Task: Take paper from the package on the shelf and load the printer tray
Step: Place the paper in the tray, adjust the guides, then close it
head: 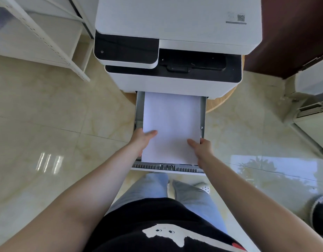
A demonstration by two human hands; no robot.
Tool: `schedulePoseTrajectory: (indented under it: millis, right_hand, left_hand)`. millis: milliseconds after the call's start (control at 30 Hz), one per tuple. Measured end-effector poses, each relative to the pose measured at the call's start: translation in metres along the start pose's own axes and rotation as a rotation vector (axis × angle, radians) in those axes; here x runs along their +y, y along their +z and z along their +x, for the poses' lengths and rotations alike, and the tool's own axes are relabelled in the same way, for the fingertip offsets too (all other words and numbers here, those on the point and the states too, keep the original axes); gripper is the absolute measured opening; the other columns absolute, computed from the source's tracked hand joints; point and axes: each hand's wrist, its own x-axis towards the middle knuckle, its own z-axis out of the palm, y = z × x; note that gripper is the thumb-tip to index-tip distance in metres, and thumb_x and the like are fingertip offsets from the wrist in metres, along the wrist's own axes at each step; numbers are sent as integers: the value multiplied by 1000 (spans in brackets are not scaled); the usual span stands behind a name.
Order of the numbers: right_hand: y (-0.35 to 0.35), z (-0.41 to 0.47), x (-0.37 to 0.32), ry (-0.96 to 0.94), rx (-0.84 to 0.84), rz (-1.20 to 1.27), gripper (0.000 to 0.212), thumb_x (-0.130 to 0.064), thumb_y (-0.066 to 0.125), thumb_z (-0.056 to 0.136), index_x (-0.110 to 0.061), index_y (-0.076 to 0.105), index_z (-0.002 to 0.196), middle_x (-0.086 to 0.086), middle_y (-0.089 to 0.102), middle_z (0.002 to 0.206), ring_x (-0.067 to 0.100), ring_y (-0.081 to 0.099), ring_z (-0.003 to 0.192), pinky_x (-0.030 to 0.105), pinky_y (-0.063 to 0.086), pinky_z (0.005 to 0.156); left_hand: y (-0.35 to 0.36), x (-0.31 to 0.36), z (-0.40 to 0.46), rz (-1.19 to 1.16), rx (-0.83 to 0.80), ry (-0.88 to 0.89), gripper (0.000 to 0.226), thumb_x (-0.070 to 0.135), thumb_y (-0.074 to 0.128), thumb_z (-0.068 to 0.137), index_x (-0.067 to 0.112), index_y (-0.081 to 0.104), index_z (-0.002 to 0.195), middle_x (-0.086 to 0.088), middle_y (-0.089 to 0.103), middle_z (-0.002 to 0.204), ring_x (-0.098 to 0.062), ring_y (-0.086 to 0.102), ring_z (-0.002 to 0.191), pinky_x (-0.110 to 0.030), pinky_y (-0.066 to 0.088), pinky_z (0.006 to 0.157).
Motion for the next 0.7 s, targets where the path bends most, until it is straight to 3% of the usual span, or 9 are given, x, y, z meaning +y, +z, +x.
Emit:
schedulePoseTrajectory:
  millis: [133, 267, 400, 567, 700]
  right_hand:
    - [3, -1, 1, -5, 0, 22, 11, -15, 68, 84, -9, 61, 90, 13, 66, 92, 29, 60, 80, 41, 51, 77]
    - [1, -6, 6, -28, 25, 62, 8, -13, 65, 87, -9, 60, 92, 11, 64, 89, 27, 57, 75, 35, 45, 70]
    - [-2, -5, 3, -22, 8, 75, 12, -13, 66, 87, -8, 60, 96, 11, 64, 92, 27, 57, 75, 34, 46, 69]
    - [0, 0, -2, -4, -22, 57, 18, -12, 67, 86, -7, 60, 102, 12, 63, 95, 27, 58, 77, 36, 49, 73]
    - [2, 3, -3, 29, -42, 55, 26, -13, 68, 85, -3, 60, 107, 15, 64, 99, 29, 60, 80, 38, 50, 74]
  left_hand:
    - [-2, 0, 0, -27, 8, 30, 44, 25, 67, 86, 3, 56, 122, -5, 60, 112, -19, 54, 101, -28, 38, 87]
    - [-1, 1, 0, -30, -46, 53, 44, 26, 68, 86, 6, 58, 124, -7, 63, 122, -22, 57, 112, -33, 40, 97]
    - [3, 1, 1, -45, -23, 54, 44, 25, 69, 85, 5, 59, 123, -11, 64, 125, -27, 59, 115, -37, 43, 100]
    - [4, -5, 6, -36, 53, 32, 54, 33, 71, 82, 5, 56, 125, -8, 63, 125, -27, 57, 116, -35, 41, 94]
    - [4, -7, 9, -41, 97, 30, 46, 27, 70, 84, 4, 58, 121, -10, 64, 121, -25, 59, 108, -34, 42, 92]
